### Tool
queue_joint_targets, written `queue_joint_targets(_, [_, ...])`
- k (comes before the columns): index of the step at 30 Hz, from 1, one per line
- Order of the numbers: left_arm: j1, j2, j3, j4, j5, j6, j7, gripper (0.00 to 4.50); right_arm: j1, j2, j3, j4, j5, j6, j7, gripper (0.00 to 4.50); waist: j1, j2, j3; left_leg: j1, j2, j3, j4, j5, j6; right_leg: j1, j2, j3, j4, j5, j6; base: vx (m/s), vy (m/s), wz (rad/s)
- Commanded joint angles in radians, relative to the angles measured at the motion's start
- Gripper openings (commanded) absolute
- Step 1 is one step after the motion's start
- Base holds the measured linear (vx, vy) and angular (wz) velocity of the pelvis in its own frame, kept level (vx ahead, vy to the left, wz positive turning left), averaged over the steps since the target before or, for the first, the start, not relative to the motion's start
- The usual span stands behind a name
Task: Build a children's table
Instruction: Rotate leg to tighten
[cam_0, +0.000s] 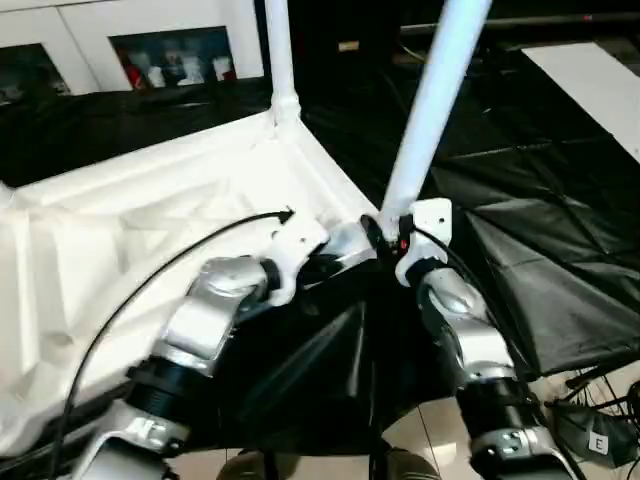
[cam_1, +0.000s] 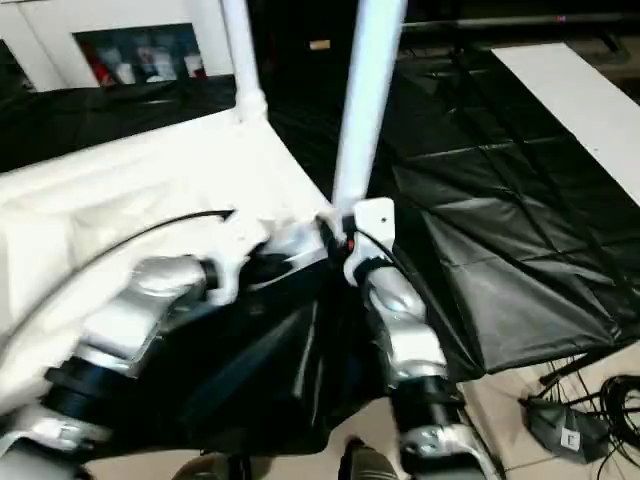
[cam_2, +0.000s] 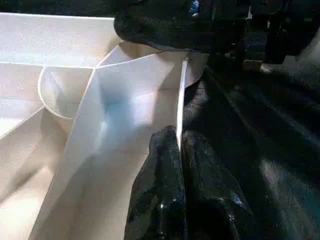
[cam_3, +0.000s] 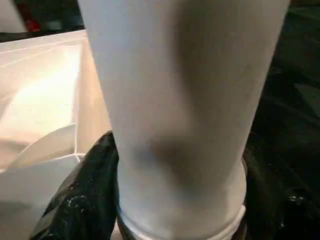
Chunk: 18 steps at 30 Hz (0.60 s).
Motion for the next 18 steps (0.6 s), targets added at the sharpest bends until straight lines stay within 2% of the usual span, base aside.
queue_joint_targets(1, [0.017, -0.047, 0.011, 0.09, 0.01, 0.023, 0.134, 0.0, 0.053, 0.082, 0.064, 0.072, 0.034, 0.063, 0.029, 2.72, -0.009, -0.012, -0.033, 0.023, 0.042, -0.035, -0.082, -0.438, 0.008, 0.015, -0.048, 0.035, -0.107, -0.627, -0.052, 0.0, 0.0, 0.0])
queue_joint_targets(4, [0.013, -0.047, 0.004, 0.087, 0.011, 0.015, 0.12, 0.0, 0.057, 0.089, 0.085, 0.059, 0.037, 0.043, 0.069, 2.72, -0.008, -0.013, -0.035, 0.019, 0.043, -0.038, -0.086, -0.435, 0.006, 0.018, -0.049, 0.035, -0.106, -0.608, -0.043, 0.0, 0.0, 0.0])
queue_joint_targets(5, [0.013, -0.047, 0.004, 0.087, 0.011, 0.015, 0.12, 0.0, 0.057, 0.089, 0.085, 0.059, 0.037, 0.043, 0.069, 3.07, -0.008, -0.012, -0.037, 0.019, 0.044, -0.036, -0.086, -0.427, 0.008, 0.018, -0.049, 0.036, -0.105, -0.585, -0.047, 0.0, 0.0, 0.0])
queue_joint_targets(7, [0.023, -0.032, -0.003, 0.074, 0.015, 0.007, 0.088, 0.0, 0.055, 0.086, 0.078, 0.031, 0.045, 0.032, 0.097, 3.44, -0.007, -0.01, -0.04, 0.016, 0.047, -0.034, -0.088, -0.405, 0.013, 0.022, -0.047, 0.037, -0.1, -0.515, -0.065, 0.0, 0.0, 0.0])
queue_joint_targets(9, [0.032, -0.019, -0.008, 0.061, 0.016, 0.002, 0.066, 0.0, 0.051, 0.076, 0.072, 0.017, 0.048, 0.026, 0.101, 3.51, -0.007, -0.009, -0.039, 0.013, 0.048, -0.032, -0.09, -0.393, 0.02, 0.023, -0.047, 0.038, -0.098, -0.476, -0.081, 0.0, 0.0, 0.0])
queue_joint_targets(10, [0.033, -0.018, -0.009, 0.059, 0.015, 0.002, 0.063, 0.0, 0.05, 0.074, 0.072, 0.015, 0.048, 0.025, 0.102, 3.61, -0.011, -0.011, -0.039, 0.005, 0.046, -0.034, -0.091, -0.384, 0.021, 0.031, -0.048, 0.036, -0.094, -0.464, -0.088, 0.0, 0.0, 0.0])
queue_joint_targets(11, [0.035, -0.013, -0.01, 0.057, 0.014, -0.001, 0.056, 0.0, 0.049, 0.069, 0.072, 0.013, 0.046, 0.021, 0.105, 3.71, -0.012, -0.011, -0.041, 0.005, 0.047, -0.034, -0.09, -0.379, 0.022, 0.031, -0.049, 0.036, -0.094, -0.459, -0.091, 0.0, 0.0, 0.0])
queue_joint_targets(12, [0.054, 0.026, -0.019, 0.034, 0.002, -0.036, -0.009, 0.0, 0.037, 0.016, 0.073, -0.002, 0.034, -0.023, 0.142, 3.8, -0.014, -0.01, -0.042, 0.008, 0.047, -0.034, -0.089, -0.379, 0.025, 0.029, -0.049, 0.036, -0.094, -0.453, -0.097, 0.0, 0.0, 0.0])
queue_joint_targets(14, [0.056, 0.033, -0.02, 0.031, 0.0, -0.045, -0.019, 0.0, 0.036, 0.008, 0.074, -0.004, 0.032, -0.031, 0.15, 3.92, -0.022, -0.011, -0.042, 0.006, 0.047, -0.028, -0.085, -0.36, 0.036, 0.03, -0.049, 0.038, -0.092, -0.423, -0.118, 0.0, 0.0, 0.0])
queue_joint_targets(15, [0.06, 0.044, -0.021, 0.025, -0.004, -0.061, -0.039, 0.0, 0.033, -0.01, 0.075, -0.009, 0.032, -0.05, 0.171, 3.92, -0.023, -0.013, -0.042, 0.006, 0.047, -0.028, -0.085, -0.354, 0.04, 0.031, -0.051, 0.039, -0.093, -0.423, -0.122, 0.0, 0.0, 0.0])
queue_joint_targets(16, [0.071, 0.089, -0.016, 0.016, -0.02, -0.09, -0.102, 0.0, 0.034, -0.09, 0.094, -0.038, 0.046, -0.097, 0.306, 3.92, -0.02, -0.014, -0.046, 0.007, 0.046, -0.026, -0.082, -0.339, 0.049, 0.035, -0.051, 0.038, -0.093, -0.423, -0.126, 0.0, 0.0, 0.0])
queue_joint_targets(18, [0.074, 0.106, -0.013, 0.013, -0.026, -0.093, -0.123, 0.0, 0.036, -0.119, 0.1, -0.05, 0.057, -0.109, 0.361, 3.92, -0.017, -0.014, -0.047, 0.006, 0.047, -0.023, -0.078, -0.303, 0.073, 0.037, -0.05, 0.038, -0.089, -0.383, -0.143, 0.0, 0.0, 0.0])
